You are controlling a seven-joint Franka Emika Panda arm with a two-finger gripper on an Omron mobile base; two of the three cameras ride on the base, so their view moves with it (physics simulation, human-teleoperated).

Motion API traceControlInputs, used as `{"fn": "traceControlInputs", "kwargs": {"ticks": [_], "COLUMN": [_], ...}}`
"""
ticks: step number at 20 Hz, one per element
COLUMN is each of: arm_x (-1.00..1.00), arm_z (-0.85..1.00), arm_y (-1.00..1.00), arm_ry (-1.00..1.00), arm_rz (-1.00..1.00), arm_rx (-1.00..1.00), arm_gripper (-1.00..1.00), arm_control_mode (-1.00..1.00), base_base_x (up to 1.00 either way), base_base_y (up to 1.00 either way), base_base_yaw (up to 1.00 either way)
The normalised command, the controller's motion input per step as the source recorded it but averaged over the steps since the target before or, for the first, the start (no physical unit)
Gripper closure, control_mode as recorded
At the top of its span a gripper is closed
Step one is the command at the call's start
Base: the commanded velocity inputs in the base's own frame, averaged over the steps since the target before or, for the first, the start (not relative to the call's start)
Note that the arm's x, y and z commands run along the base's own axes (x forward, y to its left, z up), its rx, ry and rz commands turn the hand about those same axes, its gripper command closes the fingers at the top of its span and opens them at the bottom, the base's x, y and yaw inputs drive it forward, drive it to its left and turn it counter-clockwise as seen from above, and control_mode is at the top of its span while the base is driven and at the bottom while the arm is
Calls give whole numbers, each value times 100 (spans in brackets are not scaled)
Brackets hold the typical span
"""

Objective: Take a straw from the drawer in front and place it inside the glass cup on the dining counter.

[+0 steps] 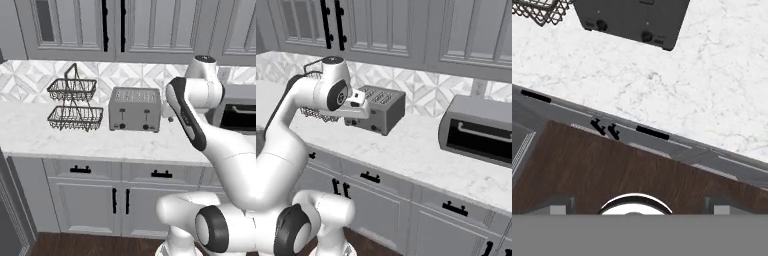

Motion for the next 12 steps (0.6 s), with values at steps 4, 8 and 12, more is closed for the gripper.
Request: {"fn": "traceControlInputs", "kwargs": {"ticks": [4, 8, 12], "arm_x": [0, 0, 0], "arm_z": [0, 0, 0], "arm_y": [0, 0, 0], "arm_ry": [0, 0, 0], "arm_rz": [0, 0, 0], "arm_rx": [0, 0, 0], "arm_gripper": [-100, -100, -100], "arm_control_mode": [100, 100, 100], "base_base_x": [0, 3, 1], "base_base_y": [-76, -67, -66], "base_base_yaw": [63, 66, 66]}}
